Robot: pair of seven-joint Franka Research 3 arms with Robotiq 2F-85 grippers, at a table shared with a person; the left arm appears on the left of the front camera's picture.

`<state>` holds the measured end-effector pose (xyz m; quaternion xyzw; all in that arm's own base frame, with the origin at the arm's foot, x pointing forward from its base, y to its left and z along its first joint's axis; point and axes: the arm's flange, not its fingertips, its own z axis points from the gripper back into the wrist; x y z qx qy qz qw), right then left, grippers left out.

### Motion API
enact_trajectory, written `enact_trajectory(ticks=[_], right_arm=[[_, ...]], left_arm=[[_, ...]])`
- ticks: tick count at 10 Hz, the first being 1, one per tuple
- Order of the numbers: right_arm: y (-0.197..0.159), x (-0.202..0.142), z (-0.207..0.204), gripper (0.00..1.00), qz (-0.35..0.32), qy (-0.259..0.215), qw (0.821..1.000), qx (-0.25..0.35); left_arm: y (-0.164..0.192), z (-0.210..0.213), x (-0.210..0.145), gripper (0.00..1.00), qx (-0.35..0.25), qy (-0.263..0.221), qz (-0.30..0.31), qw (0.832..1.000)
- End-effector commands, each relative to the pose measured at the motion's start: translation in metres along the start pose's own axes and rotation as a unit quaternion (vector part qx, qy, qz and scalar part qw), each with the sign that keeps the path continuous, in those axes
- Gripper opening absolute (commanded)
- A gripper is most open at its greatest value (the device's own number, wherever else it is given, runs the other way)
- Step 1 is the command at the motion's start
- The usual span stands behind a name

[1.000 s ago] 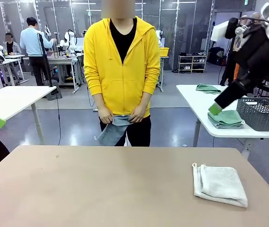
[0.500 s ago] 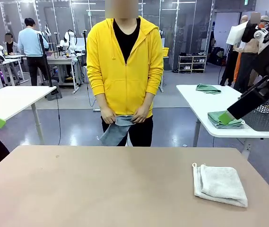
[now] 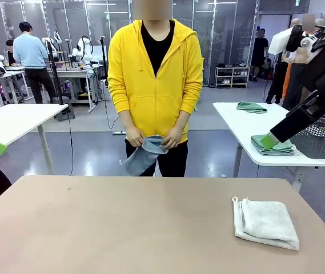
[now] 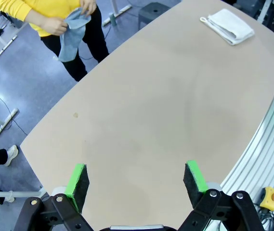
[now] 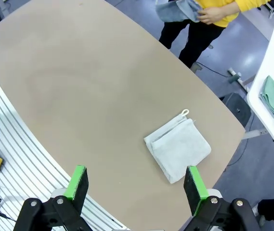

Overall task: Fold the towels and place them in the basket.
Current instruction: Place the folded Towel with hook on the right side of the table, then when a person lays out a Towel with hook on the table, fold it in half twice.

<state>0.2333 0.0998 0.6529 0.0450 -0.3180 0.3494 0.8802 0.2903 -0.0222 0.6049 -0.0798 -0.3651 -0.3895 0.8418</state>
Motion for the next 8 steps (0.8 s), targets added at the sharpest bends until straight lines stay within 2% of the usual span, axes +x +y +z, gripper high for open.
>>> enact_trajectory(ticks=[1,8], right_arm=[[-0.0006,0.0029,-0.0002,1.0,0.002,-0.003,1.0,-0.004],[-0.0006,0.0029,-0.0002,1.0,0.002,-0.003,1.0,-0.004]], left_arm=[[0.0003,-0.0001,0.0002,1.0,0.005,0.004,-0.001,1.0],[0.0003,-0.0001,0.0002,1.0,0.005,0.004,-0.001,1.0]])
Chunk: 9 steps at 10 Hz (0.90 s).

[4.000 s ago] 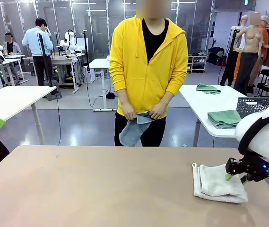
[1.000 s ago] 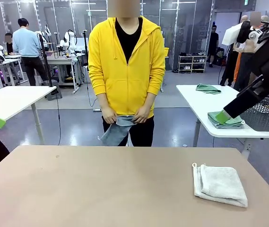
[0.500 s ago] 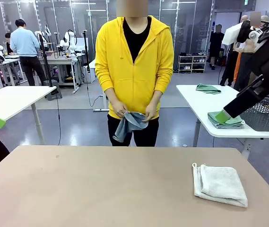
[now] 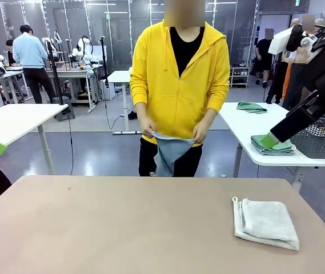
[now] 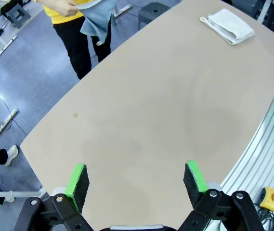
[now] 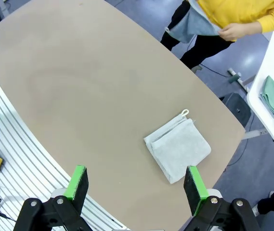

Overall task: Fold the towels and place them in the basket.
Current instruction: When a person lays out a Towel with hook on the table, fold it in half twice.

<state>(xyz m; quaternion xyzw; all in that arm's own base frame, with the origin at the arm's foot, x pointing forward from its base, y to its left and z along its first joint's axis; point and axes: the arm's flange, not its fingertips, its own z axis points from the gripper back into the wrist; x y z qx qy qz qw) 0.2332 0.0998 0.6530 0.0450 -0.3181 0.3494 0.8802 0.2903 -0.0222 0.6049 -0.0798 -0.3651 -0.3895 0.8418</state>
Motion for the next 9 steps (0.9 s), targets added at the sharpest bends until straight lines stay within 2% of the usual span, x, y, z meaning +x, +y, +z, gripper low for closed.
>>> enact_trajectory(ticks=[1,9], right_arm=[[-0.0007,0.0029,-0.0002,1.0,0.002,-0.002,1.0,-0.004],[-0.0007,0.0029,-0.0002,1.0,0.002,-0.002,1.0,-0.004]], left_arm=[[0.0003,-0.0001,0.0002,1.0,0.005,0.004,-0.001,1.0],[0.0003,-0.0001,0.0002,1.0,0.005,0.004,-0.001,1.0]])
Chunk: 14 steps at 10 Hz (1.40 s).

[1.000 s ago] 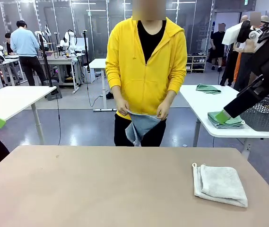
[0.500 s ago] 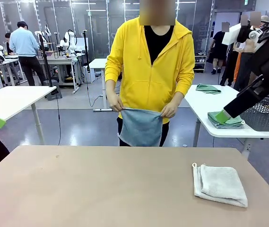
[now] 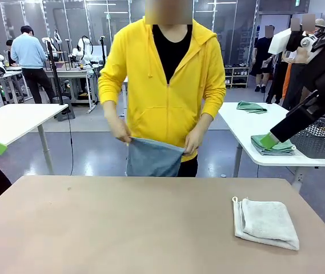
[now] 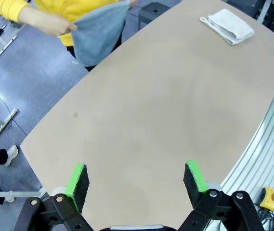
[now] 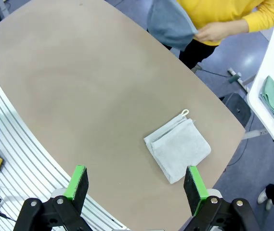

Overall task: Fold the towels and place them in the basket.
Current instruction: When a person lays out a Towel with hook on the table, fold it in half twice.

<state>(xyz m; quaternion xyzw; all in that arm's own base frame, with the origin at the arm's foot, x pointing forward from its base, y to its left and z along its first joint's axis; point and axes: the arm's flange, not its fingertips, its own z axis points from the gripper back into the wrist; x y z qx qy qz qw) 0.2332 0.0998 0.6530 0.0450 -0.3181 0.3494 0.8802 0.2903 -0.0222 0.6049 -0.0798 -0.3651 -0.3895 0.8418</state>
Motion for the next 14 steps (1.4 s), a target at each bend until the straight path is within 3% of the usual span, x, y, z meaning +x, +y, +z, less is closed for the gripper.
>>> enact_trajectory(ticks=[1,14], right_arm=[[-0.0007,0.0029,-0.0003,1.0,0.002,-0.002,1.0,-0.004],[-0.0007,0.0029,-0.0003,1.0,0.002,-0.002,1.0,-0.004]], left_arm=[[0.0003,-0.0001,0.0002,1.0,0.005,0.004,-0.001,1.0],[0.0003,-0.0001,0.0002,1.0,0.005,0.004,-0.001,1.0]])
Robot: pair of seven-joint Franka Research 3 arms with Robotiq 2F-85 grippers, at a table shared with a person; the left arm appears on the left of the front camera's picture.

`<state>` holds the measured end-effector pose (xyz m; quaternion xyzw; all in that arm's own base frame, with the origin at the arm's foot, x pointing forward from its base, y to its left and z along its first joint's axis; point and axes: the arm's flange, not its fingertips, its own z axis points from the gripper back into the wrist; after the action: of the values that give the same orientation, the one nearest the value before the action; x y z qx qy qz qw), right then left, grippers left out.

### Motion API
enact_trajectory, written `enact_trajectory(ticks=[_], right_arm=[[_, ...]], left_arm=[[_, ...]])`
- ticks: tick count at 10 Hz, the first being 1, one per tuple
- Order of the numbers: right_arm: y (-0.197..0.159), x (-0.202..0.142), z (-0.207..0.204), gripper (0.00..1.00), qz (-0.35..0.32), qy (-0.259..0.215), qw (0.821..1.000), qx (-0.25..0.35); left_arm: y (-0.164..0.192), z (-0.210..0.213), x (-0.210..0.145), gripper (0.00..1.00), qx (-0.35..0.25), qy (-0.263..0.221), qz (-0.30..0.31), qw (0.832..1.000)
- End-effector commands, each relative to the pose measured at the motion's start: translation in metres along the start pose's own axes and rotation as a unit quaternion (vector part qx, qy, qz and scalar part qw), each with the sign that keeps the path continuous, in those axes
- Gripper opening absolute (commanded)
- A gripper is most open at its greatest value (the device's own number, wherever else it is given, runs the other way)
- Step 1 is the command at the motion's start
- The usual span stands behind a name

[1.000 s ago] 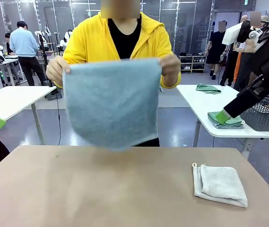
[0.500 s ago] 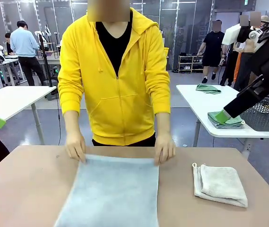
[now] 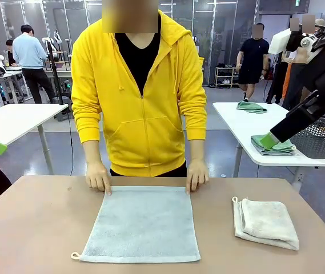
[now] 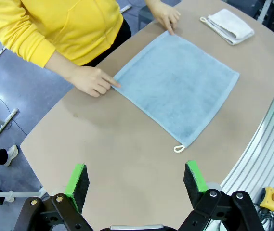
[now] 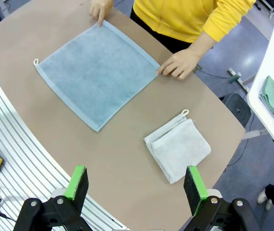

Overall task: Fold the towels and place them in the basket.
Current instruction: When a person lays out a Towel with hook on the table, fold it in half twice.

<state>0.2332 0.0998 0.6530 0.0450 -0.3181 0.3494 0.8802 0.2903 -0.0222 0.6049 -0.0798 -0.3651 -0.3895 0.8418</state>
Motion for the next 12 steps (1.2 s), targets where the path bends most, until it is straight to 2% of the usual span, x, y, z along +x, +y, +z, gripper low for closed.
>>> enact_trajectory(ticks=[1,11,12], right_arm=[[-0.0007,0.0029,-0.0003,1.0,0.002,-0.002,1.0,-0.004],[0.0,0.0,0.0,1.0,0.0,0.0,1.0,0.0],[0.0086,0.0035,0.0028,1.0,0.077,-0.001,0.997,0.024]], left_arm=[[0.0003,-0.0001,0.0002,1.0,0.005,0.004,-0.001,1.0],[0.0,0.0,0.0,1.0,0.0,0.0,0.0,1.0],[-0.0083,0.0039,0.0026,1.0,0.04,0.048,-0.083,0.995]])
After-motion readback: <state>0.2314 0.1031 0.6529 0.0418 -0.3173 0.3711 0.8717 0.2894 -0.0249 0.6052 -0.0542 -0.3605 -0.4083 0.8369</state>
